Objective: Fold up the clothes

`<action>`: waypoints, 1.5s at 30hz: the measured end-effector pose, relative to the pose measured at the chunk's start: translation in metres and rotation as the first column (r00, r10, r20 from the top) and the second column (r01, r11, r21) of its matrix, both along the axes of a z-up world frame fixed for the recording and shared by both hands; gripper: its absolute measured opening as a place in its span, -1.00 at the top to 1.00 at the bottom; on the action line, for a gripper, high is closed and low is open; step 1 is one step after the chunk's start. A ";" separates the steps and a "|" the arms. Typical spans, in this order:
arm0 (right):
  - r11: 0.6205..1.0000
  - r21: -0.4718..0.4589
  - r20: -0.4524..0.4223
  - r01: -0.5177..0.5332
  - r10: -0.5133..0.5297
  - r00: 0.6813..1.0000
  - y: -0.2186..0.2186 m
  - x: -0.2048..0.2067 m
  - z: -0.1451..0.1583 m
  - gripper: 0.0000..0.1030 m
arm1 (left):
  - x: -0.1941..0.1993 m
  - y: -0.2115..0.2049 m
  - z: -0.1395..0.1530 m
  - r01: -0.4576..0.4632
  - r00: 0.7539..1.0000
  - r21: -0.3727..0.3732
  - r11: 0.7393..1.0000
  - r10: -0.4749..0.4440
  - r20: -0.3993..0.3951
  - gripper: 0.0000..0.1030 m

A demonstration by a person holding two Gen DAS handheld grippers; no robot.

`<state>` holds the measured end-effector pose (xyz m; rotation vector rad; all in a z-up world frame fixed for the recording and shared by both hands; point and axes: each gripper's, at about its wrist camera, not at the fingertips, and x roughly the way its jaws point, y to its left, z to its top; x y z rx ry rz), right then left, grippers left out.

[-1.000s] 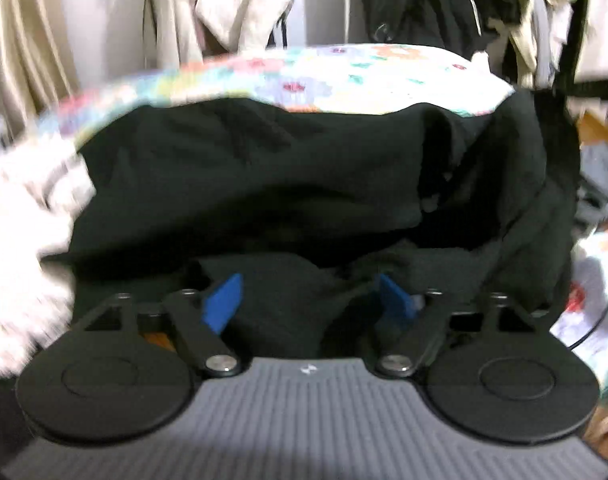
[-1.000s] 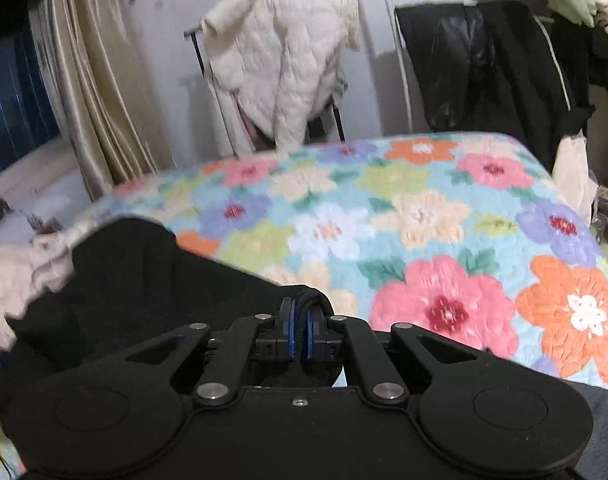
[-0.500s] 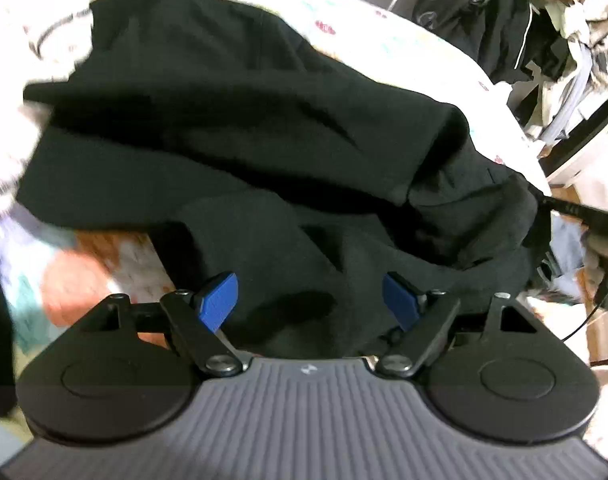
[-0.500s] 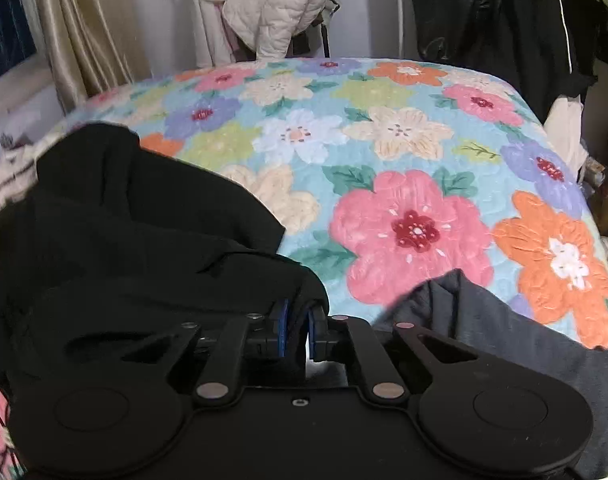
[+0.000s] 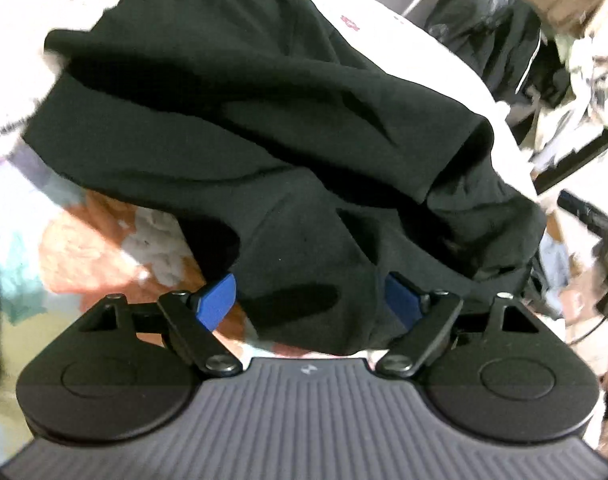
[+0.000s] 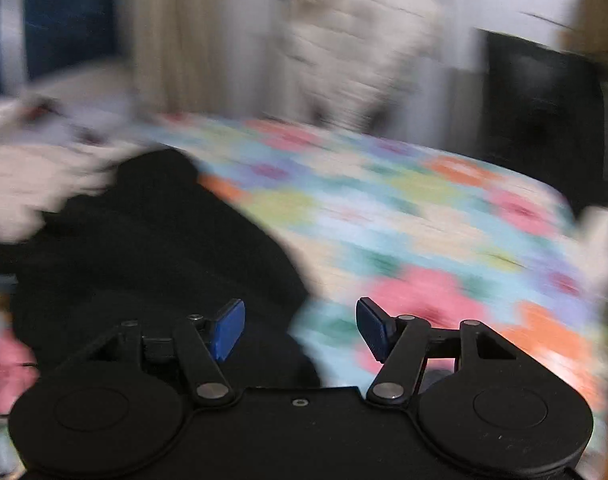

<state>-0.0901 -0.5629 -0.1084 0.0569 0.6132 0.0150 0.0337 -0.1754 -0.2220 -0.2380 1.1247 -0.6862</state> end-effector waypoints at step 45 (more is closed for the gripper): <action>0.983 0.176 -0.078 0.049 -0.036 0.996 0.049 0.051 -0.019 0.88 | 0.000 -0.060 0.017 0.014 0.952 -0.274 0.962 0.071 0.298 0.89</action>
